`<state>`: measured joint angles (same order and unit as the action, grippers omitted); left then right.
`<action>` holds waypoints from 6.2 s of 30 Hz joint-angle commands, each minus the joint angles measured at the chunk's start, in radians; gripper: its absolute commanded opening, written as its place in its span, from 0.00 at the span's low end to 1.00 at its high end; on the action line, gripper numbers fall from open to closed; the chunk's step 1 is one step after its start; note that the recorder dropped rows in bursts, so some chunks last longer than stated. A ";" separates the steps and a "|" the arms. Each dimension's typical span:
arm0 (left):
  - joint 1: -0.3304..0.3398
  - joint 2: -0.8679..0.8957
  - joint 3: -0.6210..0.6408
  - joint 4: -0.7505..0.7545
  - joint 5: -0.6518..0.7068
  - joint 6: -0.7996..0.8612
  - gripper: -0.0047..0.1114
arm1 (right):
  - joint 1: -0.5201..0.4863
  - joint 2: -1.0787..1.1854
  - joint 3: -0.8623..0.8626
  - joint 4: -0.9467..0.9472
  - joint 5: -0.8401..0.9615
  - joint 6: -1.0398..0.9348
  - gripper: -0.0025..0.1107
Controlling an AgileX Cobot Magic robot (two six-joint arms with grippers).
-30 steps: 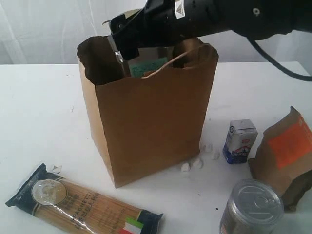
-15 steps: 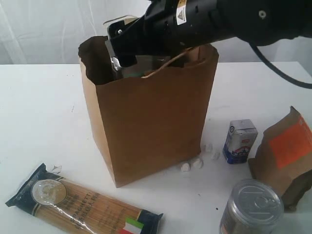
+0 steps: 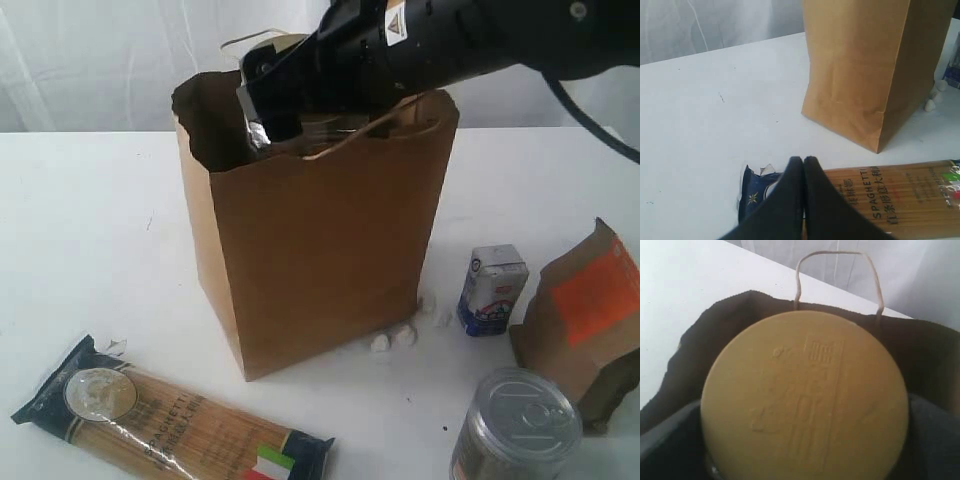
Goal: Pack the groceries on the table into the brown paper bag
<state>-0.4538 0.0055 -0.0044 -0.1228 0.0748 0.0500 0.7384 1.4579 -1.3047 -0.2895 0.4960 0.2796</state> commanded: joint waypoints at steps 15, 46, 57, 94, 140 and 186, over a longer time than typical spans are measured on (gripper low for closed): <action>0.003 -0.005 0.004 -0.002 0.001 -0.001 0.04 | 0.008 -0.029 0.000 -0.262 0.069 -0.144 0.92; 0.003 -0.005 0.004 -0.002 0.001 -0.001 0.04 | 0.009 -0.118 -0.089 -0.255 0.305 -0.032 0.87; 0.003 -0.005 0.004 -0.002 0.001 -0.001 0.04 | -0.186 -0.296 -0.089 -0.242 0.494 -0.032 0.70; 0.003 -0.005 0.004 -0.002 0.001 -0.001 0.04 | -0.540 0.004 -0.015 0.438 0.354 -0.510 0.59; 0.003 -0.005 0.004 -0.002 0.001 -0.001 0.04 | -0.540 -0.079 -0.015 0.489 0.267 -0.545 0.37; 0.003 -0.005 0.004 -0.002 0.001 -0.001 0.04 | -0.480 0.020 0.038 0.519 0.188 -0.635 0.02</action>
<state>-0.4538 0.0055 -0.0044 -0.1228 0.0748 0.0500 0.2445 1.5043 -1.2696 0.2225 0.6915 -0.3340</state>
